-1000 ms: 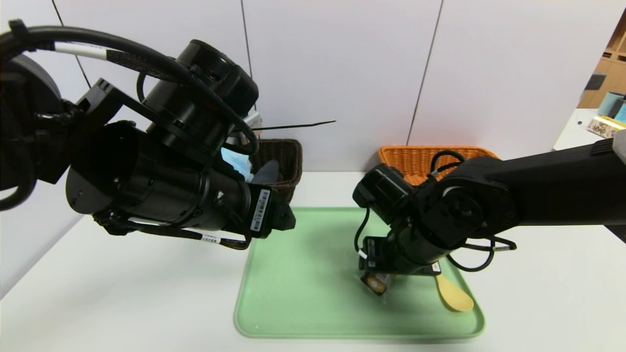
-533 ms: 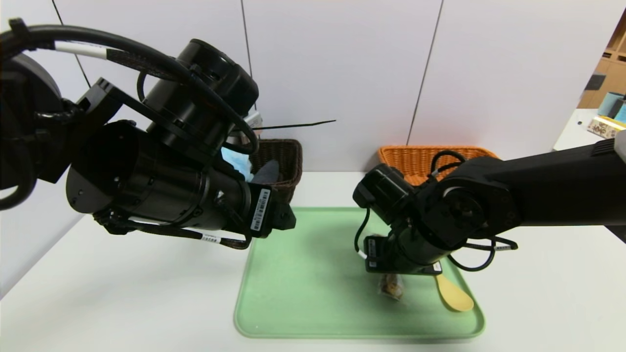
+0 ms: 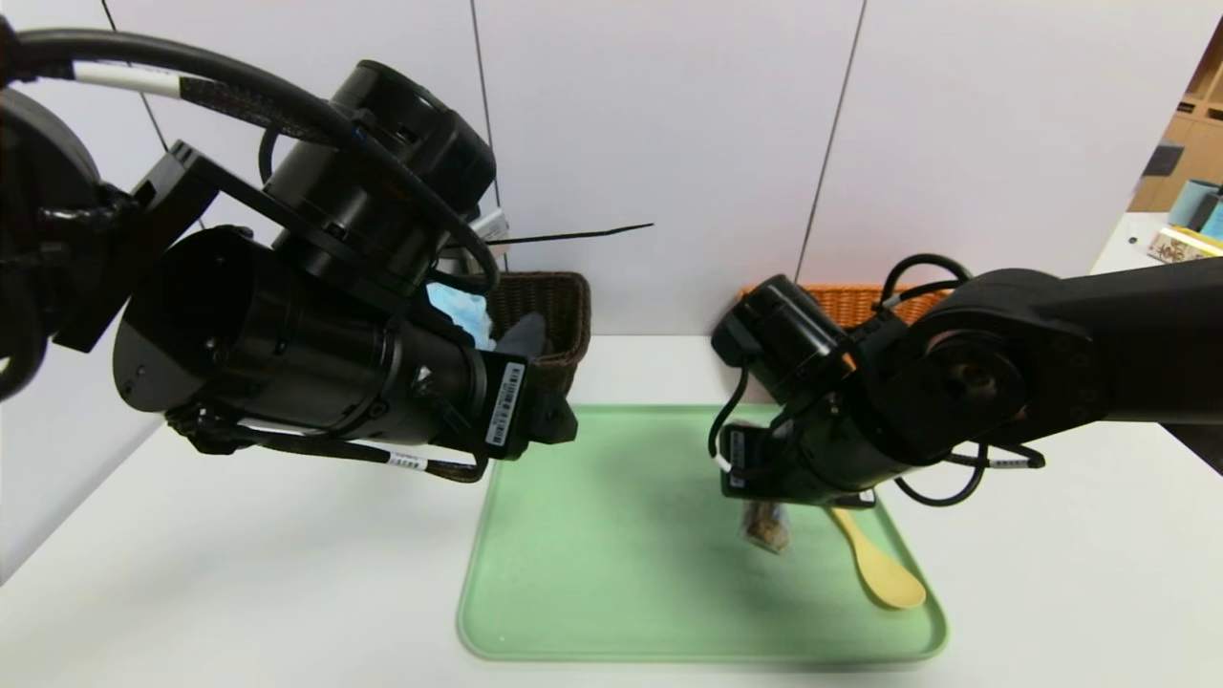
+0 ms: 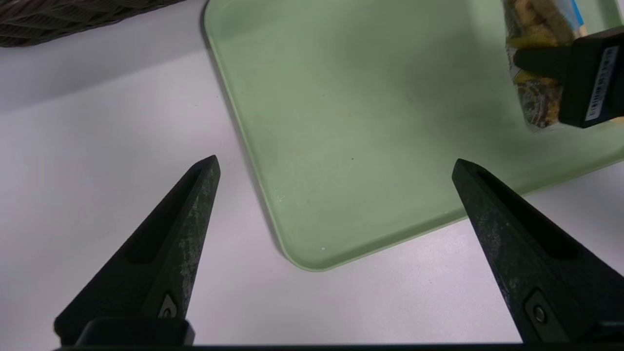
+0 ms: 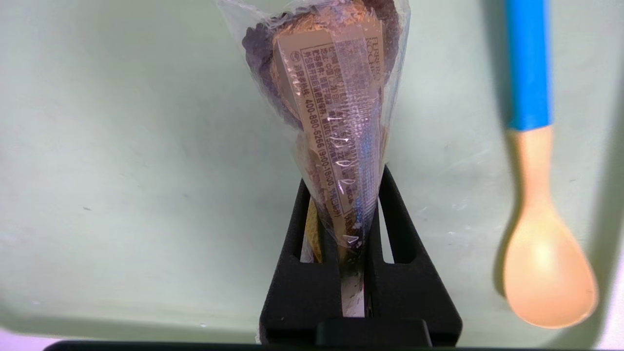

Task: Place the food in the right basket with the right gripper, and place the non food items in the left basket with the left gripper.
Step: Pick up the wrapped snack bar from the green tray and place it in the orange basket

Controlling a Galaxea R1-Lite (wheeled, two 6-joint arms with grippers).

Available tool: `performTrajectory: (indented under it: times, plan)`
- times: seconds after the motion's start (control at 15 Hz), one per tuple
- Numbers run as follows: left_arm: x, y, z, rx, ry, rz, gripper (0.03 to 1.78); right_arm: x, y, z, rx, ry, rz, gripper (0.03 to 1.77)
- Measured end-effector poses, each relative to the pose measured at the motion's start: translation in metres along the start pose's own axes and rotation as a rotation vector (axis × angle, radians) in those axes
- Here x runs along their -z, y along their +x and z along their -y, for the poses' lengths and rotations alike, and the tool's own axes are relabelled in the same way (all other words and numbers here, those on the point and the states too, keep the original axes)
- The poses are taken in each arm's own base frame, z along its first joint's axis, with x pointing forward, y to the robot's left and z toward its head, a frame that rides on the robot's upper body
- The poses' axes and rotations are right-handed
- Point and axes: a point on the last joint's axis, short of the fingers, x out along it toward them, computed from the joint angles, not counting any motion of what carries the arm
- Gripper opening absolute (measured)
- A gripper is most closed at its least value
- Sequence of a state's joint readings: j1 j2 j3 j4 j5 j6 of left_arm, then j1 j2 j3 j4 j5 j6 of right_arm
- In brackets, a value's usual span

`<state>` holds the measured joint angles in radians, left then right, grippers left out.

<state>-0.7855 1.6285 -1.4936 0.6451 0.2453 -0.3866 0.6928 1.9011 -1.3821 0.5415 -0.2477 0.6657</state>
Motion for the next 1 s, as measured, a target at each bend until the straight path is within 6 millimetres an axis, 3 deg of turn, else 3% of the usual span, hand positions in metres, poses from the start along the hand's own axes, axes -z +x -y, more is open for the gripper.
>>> performTrajectory:
  times: [0.53,0.73,1.0]
  plan:
    - [-0.001,-0.005,-0.001,0.006,-0.002,0.014,1.69,-0.068,-0.079,0.039,-0.069,0.142,0.319,0.18]
    - [-0.001,-0.006,-0.001,0.006,-0.002,0.016,1.69,-0.086,-0.092,0.062,-0.032,0.142,0.392,0.18]
    - [-0.001,-0.007,-0.001,0.008,-0.001,0.017,1.69,-0.108,-0.095,0.094,0.055,0.067,0.478,0.18]
